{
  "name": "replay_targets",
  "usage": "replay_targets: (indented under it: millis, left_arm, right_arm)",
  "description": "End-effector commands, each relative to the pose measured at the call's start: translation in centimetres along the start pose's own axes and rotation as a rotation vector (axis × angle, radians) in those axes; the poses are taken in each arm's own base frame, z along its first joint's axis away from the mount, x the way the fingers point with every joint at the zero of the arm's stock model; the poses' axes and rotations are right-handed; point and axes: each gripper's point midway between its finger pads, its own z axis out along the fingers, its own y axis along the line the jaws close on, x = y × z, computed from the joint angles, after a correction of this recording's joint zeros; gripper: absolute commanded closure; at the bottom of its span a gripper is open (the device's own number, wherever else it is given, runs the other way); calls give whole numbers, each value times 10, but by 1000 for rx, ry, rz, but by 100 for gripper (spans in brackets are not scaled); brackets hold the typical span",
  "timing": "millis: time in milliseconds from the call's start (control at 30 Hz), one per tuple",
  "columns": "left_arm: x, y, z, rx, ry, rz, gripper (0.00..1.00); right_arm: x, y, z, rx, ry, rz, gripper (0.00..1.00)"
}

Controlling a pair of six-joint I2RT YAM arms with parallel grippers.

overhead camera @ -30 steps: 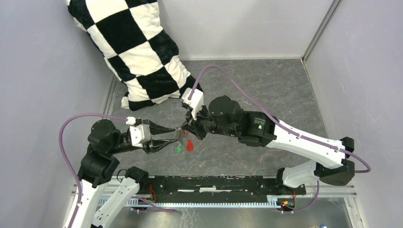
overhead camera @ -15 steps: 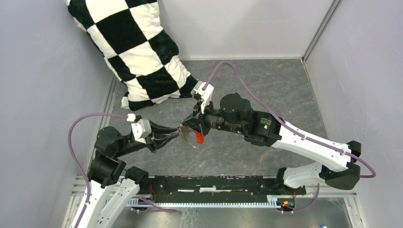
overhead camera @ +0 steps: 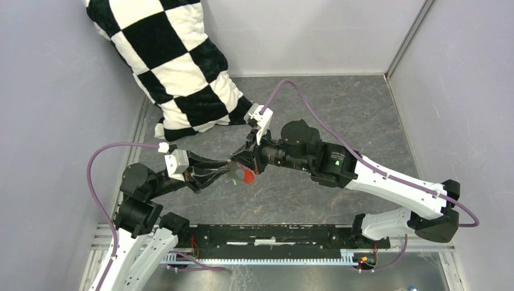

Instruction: Put the keys on the keyring

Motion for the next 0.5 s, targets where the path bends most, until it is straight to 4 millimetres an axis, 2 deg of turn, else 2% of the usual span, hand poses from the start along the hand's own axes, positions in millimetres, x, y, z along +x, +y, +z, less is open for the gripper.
replay_targets:
  millis: [0,167,300,467]
  left_arm:
    - [-3,3,0,-11,-9,49,70]
    - [-3,2,0,-3,-6,62,70]
    - [-1,-8,-1,52,-8,76,67]
    - [0,-11,-9,71,9,259,61]
  right_arm:
    - [-30,9,-8,-31,-100,12,100]
    - [-28,10,-5,-35,-96,20,100]
    - [-26,11,-2,-46,-96,27,100]
    - [-25,11,-5,-49,-65,-26,100]
